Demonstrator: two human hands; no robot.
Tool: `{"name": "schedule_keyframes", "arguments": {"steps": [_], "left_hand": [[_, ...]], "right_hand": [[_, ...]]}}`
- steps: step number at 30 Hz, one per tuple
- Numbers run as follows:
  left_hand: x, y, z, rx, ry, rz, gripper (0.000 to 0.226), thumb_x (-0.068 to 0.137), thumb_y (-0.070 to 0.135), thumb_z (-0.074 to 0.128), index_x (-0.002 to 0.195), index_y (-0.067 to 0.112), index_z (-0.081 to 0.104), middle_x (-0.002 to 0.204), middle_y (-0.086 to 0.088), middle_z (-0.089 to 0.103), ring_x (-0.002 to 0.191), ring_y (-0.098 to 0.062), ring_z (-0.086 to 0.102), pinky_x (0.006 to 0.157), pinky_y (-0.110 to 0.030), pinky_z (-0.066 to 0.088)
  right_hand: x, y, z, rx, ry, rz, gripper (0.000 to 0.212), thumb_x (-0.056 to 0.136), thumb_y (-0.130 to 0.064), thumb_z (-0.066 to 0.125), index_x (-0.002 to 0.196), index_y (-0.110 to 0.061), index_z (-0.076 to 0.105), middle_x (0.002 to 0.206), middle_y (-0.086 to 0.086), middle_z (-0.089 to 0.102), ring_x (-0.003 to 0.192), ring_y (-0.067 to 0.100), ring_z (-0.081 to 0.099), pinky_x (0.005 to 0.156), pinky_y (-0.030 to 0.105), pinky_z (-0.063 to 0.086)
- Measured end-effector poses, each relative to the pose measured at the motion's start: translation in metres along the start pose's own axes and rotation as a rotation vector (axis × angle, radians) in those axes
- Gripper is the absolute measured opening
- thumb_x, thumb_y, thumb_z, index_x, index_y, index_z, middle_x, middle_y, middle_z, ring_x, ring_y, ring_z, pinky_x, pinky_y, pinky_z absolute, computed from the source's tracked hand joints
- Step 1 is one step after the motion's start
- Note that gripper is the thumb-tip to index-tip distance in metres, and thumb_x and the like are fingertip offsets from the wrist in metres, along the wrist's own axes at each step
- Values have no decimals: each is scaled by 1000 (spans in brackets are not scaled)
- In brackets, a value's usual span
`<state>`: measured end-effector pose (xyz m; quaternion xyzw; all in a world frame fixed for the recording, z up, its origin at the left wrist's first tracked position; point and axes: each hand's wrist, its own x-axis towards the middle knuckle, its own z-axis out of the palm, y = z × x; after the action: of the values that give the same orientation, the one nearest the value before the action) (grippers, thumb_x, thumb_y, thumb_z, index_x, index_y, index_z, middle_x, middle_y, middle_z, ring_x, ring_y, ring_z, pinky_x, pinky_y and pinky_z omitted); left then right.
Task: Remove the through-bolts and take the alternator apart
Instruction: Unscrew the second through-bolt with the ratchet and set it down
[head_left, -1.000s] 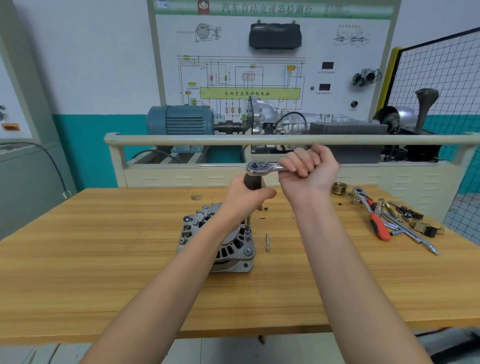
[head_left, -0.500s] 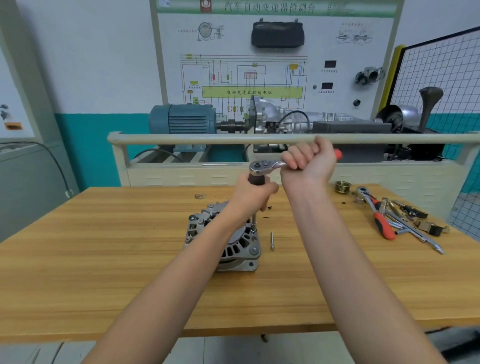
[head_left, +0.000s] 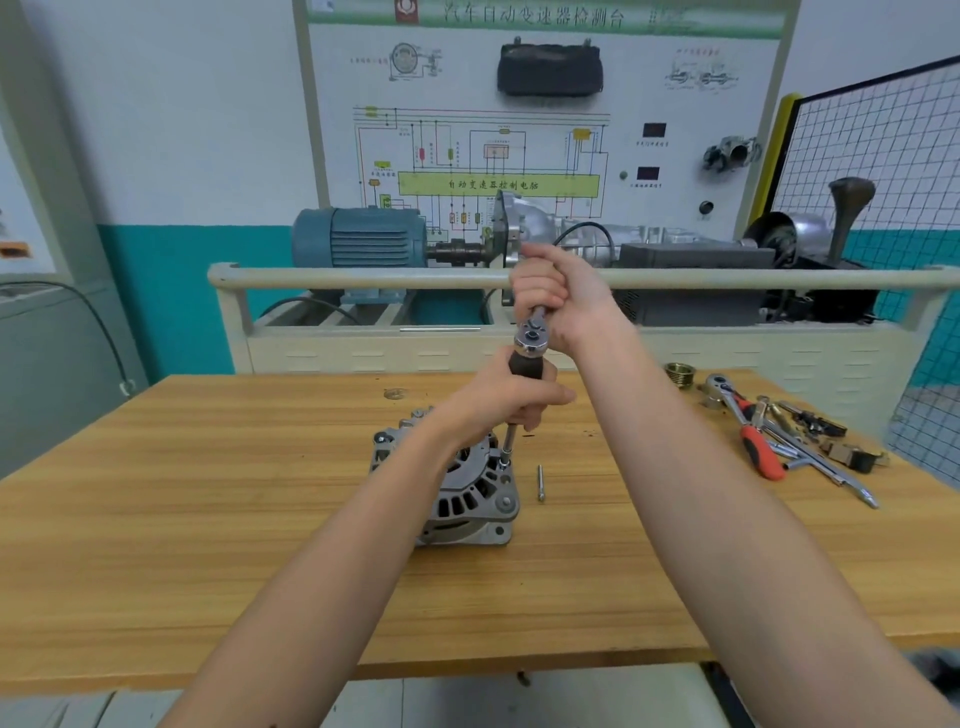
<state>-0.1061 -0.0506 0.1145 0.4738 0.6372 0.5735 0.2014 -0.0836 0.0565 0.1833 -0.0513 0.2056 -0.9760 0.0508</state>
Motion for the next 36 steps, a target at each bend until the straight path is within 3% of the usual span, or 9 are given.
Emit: {"name": "schedule_keyframes", "arguments": {"steps": [6, 9, 12, 17, 20, 23, 30, 33, 36], "left_hand": [[1, -9, 12, 37, 458, 38, 41, 79, -8, 54, 47, 13, 39, 42, 0, 37, 36, -12, 34, 43, -20, 32], [6, -10, 23, -2, 655, 61, 28, 77, -5, 55, 58, 9, 40, 52, -6, 35, 45, -17, 31, 43, -23, 29], [5, -10, 26, 40, 656, 72, 24, 76, -5, 58, 60, 7, 46, 50, -7, 36, 45, -16, 32, 43, -22, 29], [-6, -2, 7, 106, 188, 58, 38, 81, -4, 63, 50, 9, 46, 43, -1, 43, 38, -8, 39, 46, -18, 36], [-4, 2, 2, 114, 104, 8, 47, 81, -2, 63, 44, 18, 45, 41, 3, 40, 41, -13, 38, 52, -24, 37], [-3, -1, 5, 67, 175, -22, 56, 80, -6, 60, 36, 23, 41, 40, 6, 37, 39, -11, 35, 49, -22, 37], [8, -8, 20, -11, 706, 32, 31, 76, -4, 57, 55, 11, 39, 48, -3, 35, 46, -18, 33, 45, -24, 30], [6, -8, 18, 28, 652, 35, 26, 75, -5, 58, 57, 7, 43, 48, -3, 37, 45, -16, 34, 47, -25, 31], [-3, -6, 6, 106, 374, 44, 32, 76, -4, 64, 53, 9, 47, 46, -3, 44, 40, -10, 41, 44, -17, 36]], "right_hand": [[-34, 30, -9, 58, 119, -715, 43, 97, -15, 43, 56, -20, 32, 40, -9, 23, 31, 7, 18, 30, 19, 18], [-53, 50, -16, 72, 77, -901, 43, 98, -16, 39, 55, -19, 33, 41, -6, 24, 35, 9, 20, 35, 22, 24], [-55, 40, -18, 66, 36, -807, 47, 98, -15, 37, 52, -18, 33, 39, -7, 24, 32, 8, 20, 33, 20, 22], [-24, -1, -5, -42, 17, -177, 49, 98, -16, 38, 49, -17, 32, 35, -7, 25, 26, 7, 20, 28, 18, 17], [-6, -3, 0, -115, 16, -23, 53, 100, -19, 39, 48, -15, 33, 35, -6, 27, 28, 6, 15, 27, 16, 15], [-9, 7, 2, 2, 19, -142, 52, 98, -17, 44, 47, -15, 35, 35, -7, 27, 24, 6, 22, 26, 15, 15], [-49, 58, -9, 103, 147, -952, 40, 98, -15, 40, 59, -18, 31, 42, -5, 25, 36, 10, 21, 37, 21, 24], [-50, 54, -11, 63, 105, -925, 41, 98, -16, 39, 58, -18, 31, 41, -6, 25, 35, 10, 20, 37, 21, 23], [-36, 22, -7, 17, 86, -548, 46, 98, -15, 40, 52, -18, 32, 38, -8, 24, 29, 7, 20, 32, 18, 18]]}}
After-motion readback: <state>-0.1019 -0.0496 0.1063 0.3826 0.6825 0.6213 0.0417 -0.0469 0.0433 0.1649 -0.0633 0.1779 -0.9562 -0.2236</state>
